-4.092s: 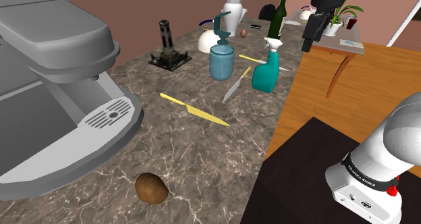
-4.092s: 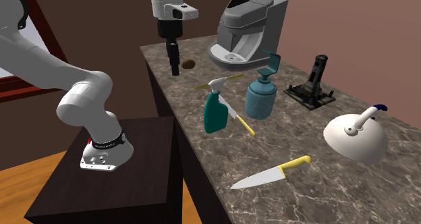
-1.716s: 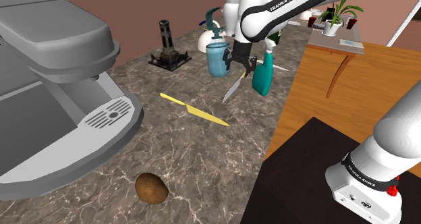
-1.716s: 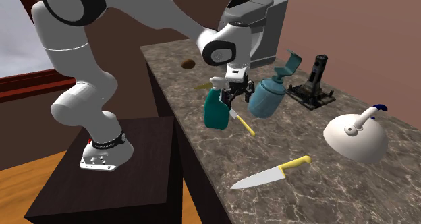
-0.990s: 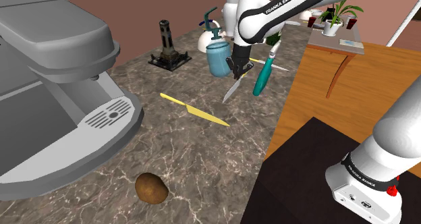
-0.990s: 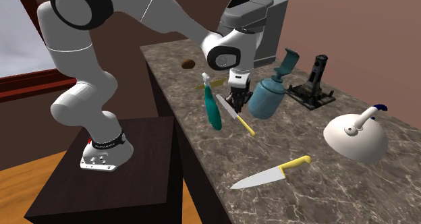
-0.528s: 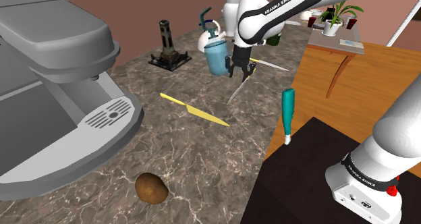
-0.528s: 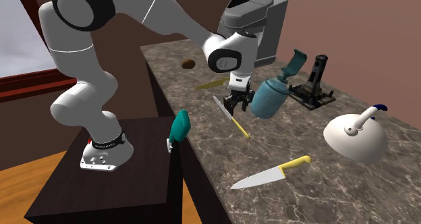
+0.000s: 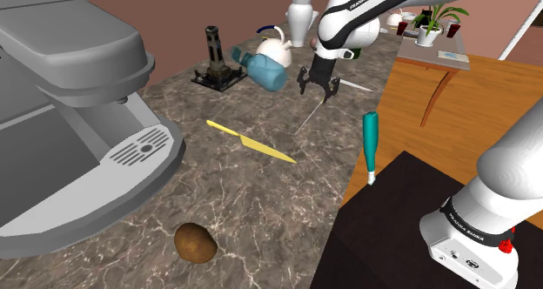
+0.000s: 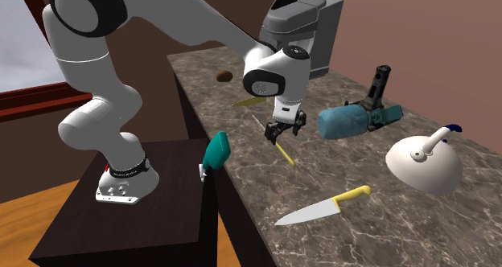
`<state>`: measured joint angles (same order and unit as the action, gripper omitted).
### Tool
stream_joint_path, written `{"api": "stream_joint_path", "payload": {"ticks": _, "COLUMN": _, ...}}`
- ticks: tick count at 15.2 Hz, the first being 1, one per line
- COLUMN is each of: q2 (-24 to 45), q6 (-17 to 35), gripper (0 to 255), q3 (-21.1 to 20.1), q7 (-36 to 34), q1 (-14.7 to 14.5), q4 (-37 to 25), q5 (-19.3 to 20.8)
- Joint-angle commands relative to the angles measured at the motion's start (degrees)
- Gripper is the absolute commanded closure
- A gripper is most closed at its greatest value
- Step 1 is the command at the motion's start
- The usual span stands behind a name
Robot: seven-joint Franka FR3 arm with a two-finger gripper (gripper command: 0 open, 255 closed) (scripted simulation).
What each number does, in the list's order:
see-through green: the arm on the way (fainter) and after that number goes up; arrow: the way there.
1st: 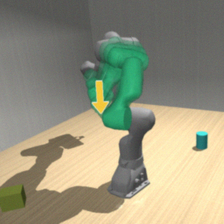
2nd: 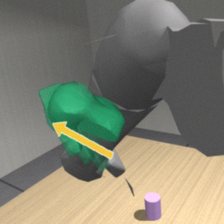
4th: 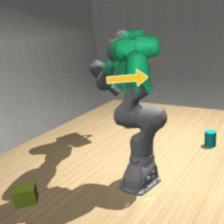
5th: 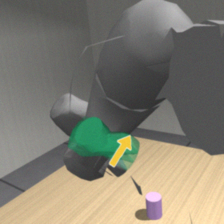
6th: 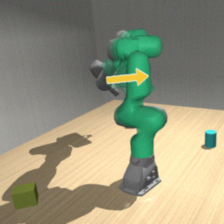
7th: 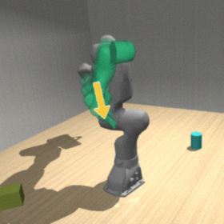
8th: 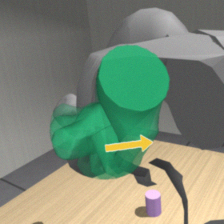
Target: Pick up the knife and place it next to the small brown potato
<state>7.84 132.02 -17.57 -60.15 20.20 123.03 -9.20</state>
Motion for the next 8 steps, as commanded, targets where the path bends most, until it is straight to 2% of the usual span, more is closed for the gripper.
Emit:
{"api": "stream_joint_path", "payload": {"ticks": 1, "q2": 0.89, "q6": 1.39, "gripper": 0, "q3": -0.04, "q7": 0.0, "q1": -0.13, "q4": 0.48, "q5": 0.09}}
{"api": "stream_joint_path", "payload": {"ticks": 8, "q2": 1.69, "q6": 2.52, "gripper": 0, "q3": -0.07, "q7": -0.13, "q1": -0.29, "q4": 0.81, "q5": 0.26}}
